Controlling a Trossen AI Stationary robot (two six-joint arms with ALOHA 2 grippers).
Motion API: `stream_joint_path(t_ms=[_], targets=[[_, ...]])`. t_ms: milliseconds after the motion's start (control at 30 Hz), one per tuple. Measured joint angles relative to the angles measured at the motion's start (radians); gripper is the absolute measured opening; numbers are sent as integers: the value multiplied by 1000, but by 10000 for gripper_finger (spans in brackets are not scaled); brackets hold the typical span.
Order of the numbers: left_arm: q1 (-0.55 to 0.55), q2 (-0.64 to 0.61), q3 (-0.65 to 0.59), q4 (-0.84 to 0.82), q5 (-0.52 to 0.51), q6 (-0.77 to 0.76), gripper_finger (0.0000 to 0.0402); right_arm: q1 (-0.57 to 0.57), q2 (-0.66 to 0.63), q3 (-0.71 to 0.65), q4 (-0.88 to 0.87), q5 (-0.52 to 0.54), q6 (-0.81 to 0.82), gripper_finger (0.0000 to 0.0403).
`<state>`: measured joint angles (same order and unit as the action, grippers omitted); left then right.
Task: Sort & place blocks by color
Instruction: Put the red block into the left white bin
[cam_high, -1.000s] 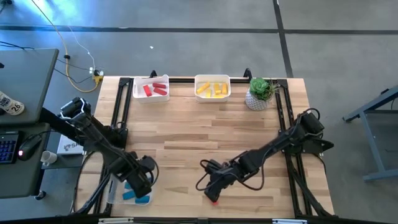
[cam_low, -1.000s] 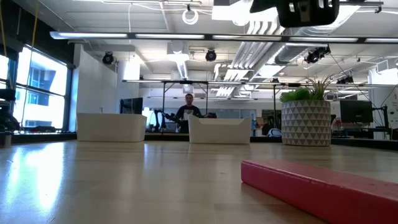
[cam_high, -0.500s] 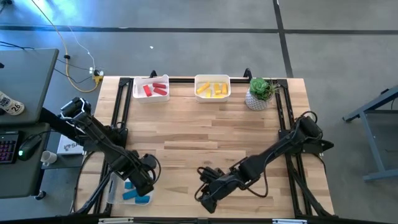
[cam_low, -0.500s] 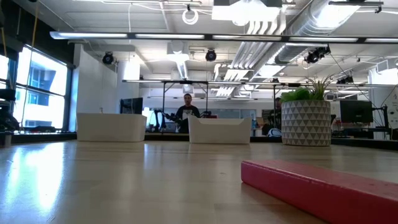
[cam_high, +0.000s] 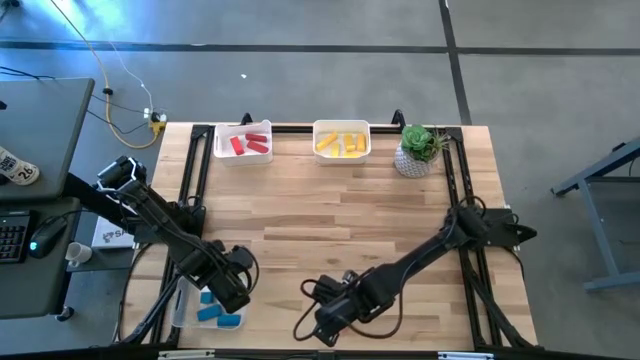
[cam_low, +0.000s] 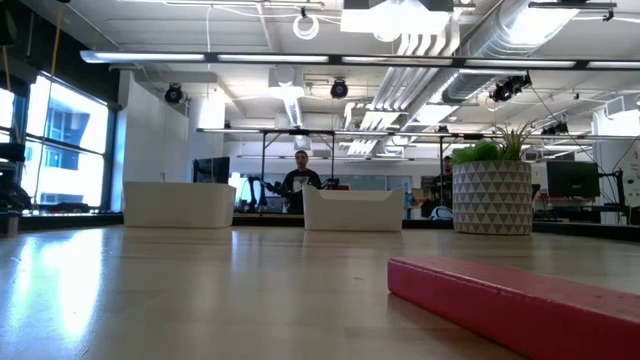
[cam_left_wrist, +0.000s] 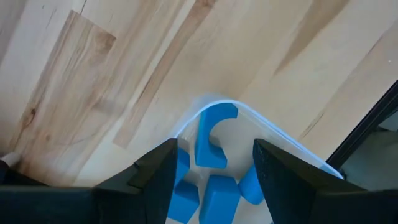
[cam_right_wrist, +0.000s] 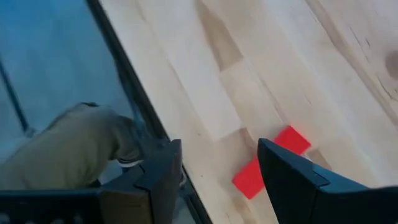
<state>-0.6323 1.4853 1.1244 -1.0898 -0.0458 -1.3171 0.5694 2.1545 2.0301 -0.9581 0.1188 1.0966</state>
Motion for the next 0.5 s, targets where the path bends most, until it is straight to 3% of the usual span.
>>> stream_joint_path(t_ms=[500], targets=[[0, 0, 0, 3, -3, -15, 197, 5, 16, -9, -160, 51, 140, 197]])
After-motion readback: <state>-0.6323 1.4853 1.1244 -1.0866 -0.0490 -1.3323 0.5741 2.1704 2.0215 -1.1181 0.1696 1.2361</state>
